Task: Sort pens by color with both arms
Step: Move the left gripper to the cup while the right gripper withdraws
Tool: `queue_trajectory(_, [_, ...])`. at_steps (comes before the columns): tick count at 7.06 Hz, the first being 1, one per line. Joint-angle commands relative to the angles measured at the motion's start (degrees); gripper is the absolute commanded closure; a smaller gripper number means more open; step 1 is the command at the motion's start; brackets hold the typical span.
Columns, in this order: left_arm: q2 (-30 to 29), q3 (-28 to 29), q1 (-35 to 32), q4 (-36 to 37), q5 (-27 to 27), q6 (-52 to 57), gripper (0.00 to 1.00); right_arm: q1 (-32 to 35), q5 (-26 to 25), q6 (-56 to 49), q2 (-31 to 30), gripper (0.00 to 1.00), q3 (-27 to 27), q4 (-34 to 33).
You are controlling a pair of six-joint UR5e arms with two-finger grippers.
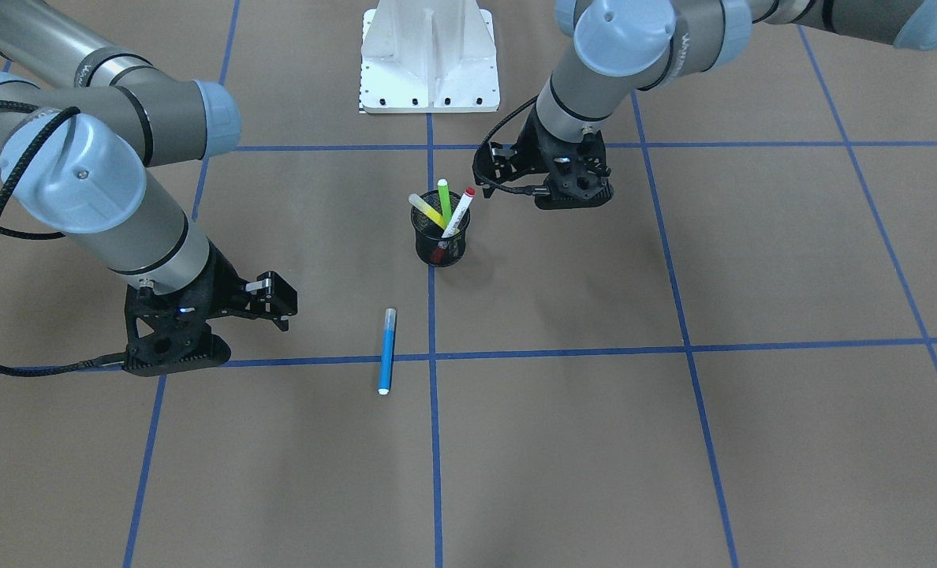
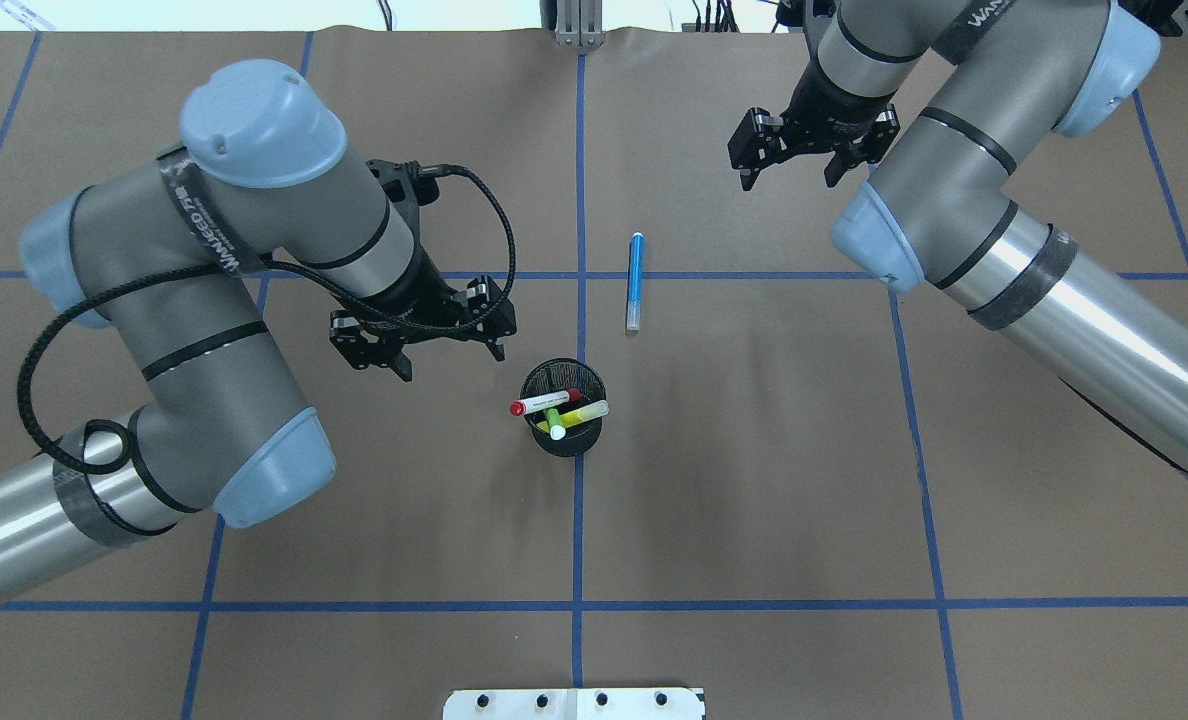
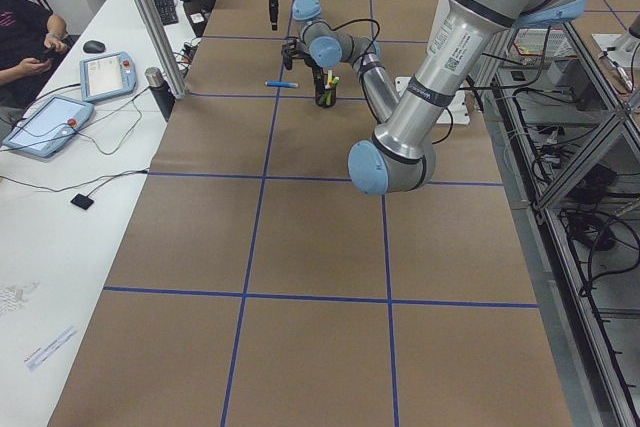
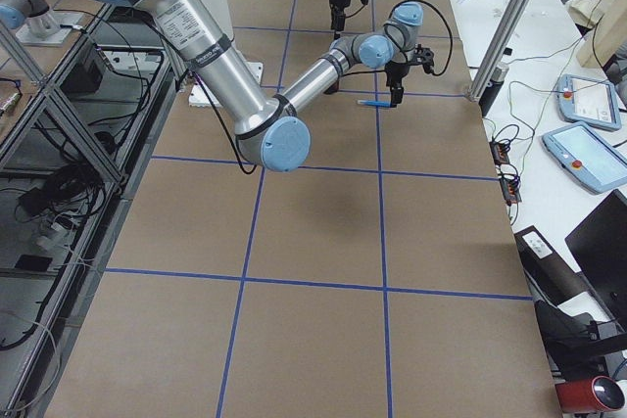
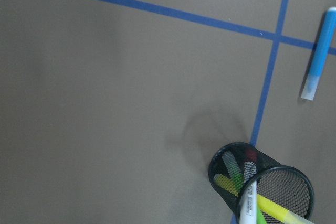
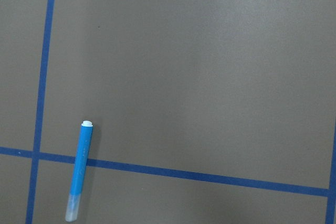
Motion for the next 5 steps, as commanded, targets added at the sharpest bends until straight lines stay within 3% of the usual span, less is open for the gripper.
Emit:
queue_trajectory(1, [-0.75, 1.48, 1.97, -1.44, -0.19, 6.07, 0.09, -0.2, -0.68, 0.08, 0.04, 0.0, 0.0, 0.0])
queue_trajectory(2, [-0.75, 2.36, 3.55, -1.71, -0.28, 7.33, 0.15, -0.2, -1.38, 0.08, 0.04, 0.0, 0.09, 0.0])
queue_trajectory(5, [-1.89, 6.23, 4.53, -7.25, -0.46, 8.12, 0.19, -0.46, -2.09, 0.08, -0.05, 0.0, 0.0, 0.0])
